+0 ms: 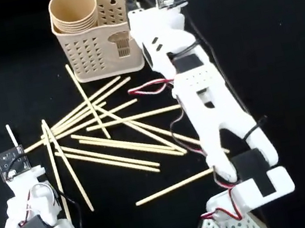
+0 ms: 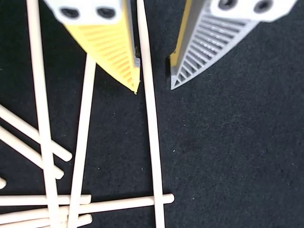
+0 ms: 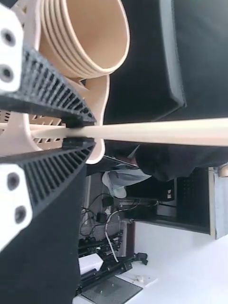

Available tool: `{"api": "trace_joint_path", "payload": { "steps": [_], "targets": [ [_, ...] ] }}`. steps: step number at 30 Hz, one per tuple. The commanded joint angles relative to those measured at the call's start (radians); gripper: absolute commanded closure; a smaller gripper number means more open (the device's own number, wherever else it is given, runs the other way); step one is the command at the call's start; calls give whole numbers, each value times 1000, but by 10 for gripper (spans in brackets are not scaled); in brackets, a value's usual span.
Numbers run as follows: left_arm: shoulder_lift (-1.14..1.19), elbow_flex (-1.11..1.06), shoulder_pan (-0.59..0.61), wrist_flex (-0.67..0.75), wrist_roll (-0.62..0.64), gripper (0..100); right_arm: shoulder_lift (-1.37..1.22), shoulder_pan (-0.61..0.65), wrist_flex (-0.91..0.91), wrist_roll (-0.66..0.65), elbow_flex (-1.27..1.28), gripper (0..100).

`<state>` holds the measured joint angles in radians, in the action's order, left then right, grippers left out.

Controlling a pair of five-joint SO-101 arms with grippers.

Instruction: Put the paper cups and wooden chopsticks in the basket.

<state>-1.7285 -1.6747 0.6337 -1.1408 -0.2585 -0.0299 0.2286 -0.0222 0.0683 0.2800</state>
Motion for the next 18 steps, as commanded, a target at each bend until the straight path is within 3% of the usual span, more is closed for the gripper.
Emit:
{"api": "trace_joint_path", "payload": {
  "steps": [1, 9, 18],
  "targets": [
    [-6, 7, 5, -6, -9, 876, -18, 0, 11, -58, 1, 987],
    [-6, 7, 4, -6, -9, 876, -39, 15, 6, -210, 4, 985],
    [-6, 7, 2, -6, -9, 876, -28, 15, -34, -227, -1, 854]
  ]
}}
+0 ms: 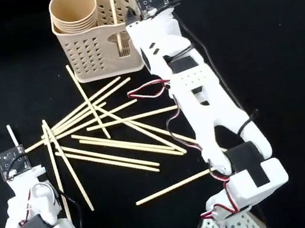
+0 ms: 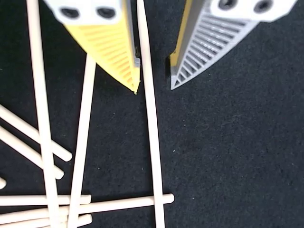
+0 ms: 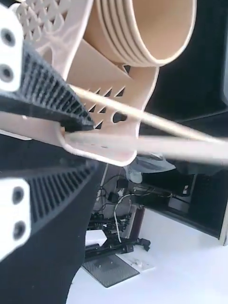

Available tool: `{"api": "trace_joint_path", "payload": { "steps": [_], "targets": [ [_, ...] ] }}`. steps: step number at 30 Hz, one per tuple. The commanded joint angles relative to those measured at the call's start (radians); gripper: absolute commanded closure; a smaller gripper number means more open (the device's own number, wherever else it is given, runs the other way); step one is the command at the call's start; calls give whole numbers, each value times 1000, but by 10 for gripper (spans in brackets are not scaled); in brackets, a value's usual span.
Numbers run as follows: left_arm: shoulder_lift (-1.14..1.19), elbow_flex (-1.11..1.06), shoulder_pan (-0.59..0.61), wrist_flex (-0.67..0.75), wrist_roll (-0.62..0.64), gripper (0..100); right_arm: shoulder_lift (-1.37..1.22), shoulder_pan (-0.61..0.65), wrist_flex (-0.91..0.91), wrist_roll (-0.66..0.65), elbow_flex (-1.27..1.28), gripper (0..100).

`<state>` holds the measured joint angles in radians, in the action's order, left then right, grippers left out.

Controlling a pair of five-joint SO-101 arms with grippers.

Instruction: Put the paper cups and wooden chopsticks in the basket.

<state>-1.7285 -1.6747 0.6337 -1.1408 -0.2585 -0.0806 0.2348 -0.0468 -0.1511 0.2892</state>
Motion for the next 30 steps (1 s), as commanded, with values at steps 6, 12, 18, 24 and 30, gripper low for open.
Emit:
{"api": "trace_joint_path", "payload": {
  "steps": [6, 12, 18, 24, 30],
  "targets": [
    [-6, 7, 2, -6, -9, 876, 33, 9, -11, -8, -7, 877],
    [-6, 7, 2, -6, -9, 876, 38, 9, -11, -9, -12, 877],
    [-6, 7, 2, -6, -9, 876, 68, 9, -14, -63, -15, 877],
    [-6, 7, 2, -5, -9, 876, 248, 15, -141, -64, -1, 875],
    [-6, 7, 2, -5, -9, 876, 351, 11, -198, -64, -4, 874]
  ]
}}
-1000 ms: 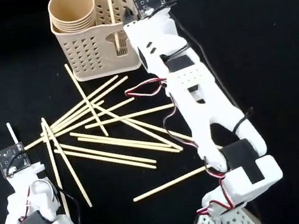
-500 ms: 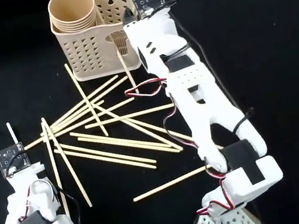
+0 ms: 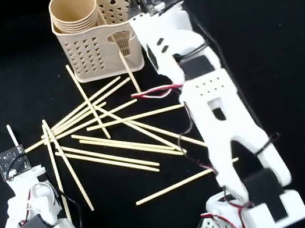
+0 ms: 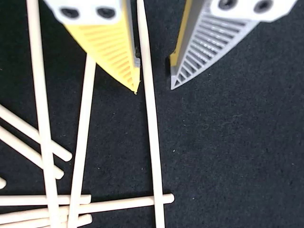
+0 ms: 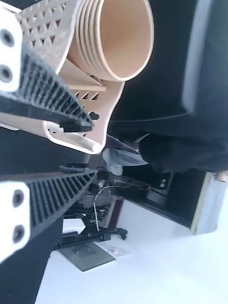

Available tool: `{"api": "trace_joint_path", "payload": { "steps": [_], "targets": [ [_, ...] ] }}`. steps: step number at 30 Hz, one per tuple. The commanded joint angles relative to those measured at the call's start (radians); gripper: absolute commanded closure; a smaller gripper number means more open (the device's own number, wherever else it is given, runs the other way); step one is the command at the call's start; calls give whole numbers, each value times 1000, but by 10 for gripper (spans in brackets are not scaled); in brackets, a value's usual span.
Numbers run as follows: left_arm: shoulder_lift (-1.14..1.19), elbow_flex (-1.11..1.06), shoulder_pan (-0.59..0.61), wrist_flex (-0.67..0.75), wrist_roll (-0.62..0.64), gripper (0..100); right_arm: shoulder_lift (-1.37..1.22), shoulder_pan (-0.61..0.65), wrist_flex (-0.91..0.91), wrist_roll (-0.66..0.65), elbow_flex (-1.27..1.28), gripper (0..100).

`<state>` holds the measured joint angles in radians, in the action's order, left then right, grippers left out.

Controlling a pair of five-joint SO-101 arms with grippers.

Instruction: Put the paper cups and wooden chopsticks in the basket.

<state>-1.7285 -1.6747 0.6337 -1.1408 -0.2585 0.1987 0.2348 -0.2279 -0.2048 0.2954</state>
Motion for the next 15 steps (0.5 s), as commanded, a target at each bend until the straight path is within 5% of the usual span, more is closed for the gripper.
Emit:
{"api": "trace_joint_path", "payload": {
  "steps": [1, 15],
  "targets": [
    [-6, 7, 2, -5, -9, 876, 79, 9, -26, -11, -10, 874],
    [-6, 7, 2, -6, -9, 876, 91, 57, -423, -12, -33, 875]
  ]
}}
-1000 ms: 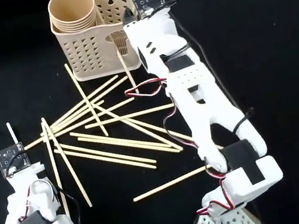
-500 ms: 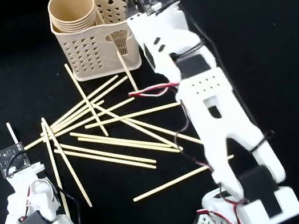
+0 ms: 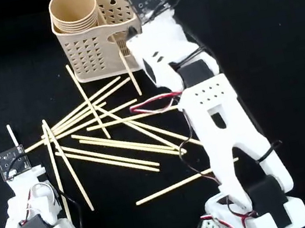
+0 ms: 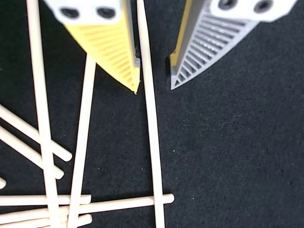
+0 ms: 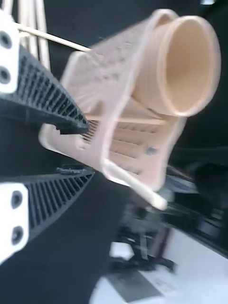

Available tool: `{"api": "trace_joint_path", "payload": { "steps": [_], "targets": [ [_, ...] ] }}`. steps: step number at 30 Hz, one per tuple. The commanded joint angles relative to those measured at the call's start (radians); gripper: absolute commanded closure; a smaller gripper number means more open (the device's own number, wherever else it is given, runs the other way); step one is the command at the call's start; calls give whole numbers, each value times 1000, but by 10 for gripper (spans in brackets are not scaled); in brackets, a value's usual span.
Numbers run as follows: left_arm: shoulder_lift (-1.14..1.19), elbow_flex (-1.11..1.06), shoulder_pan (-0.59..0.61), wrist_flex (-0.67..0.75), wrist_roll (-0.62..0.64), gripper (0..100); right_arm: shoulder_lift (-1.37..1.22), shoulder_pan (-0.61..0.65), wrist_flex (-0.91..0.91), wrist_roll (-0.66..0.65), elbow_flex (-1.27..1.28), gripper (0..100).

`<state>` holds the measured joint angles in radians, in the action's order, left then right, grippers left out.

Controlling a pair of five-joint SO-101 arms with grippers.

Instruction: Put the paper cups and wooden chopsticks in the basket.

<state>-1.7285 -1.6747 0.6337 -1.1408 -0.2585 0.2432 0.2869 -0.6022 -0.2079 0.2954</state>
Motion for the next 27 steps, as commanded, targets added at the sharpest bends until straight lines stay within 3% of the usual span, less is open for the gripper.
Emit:
{"api": "trace_joint_path", "payload": {
  "steps": [1, 10, 17, 21, 27],
  "targets": [
    [-6, 7, 2, -6, -9, 876, 47, 5, -64, -9, -33, 875],
    [-6, 7, 1, -3, -9, 876, 39, 60, -160, -11, 5, 874],
    [-6, 7, 1, -3, -9, 876, 39, 61, -12, -11, 246, 815],
    [-6, 7, 1, -3, -9, 876, 27, 61, 129, -15, 363, 830],
    [-6, 15, 1, -3, -9, 876, -79, 14, 183, -72, 328, 835]
  ]
}}
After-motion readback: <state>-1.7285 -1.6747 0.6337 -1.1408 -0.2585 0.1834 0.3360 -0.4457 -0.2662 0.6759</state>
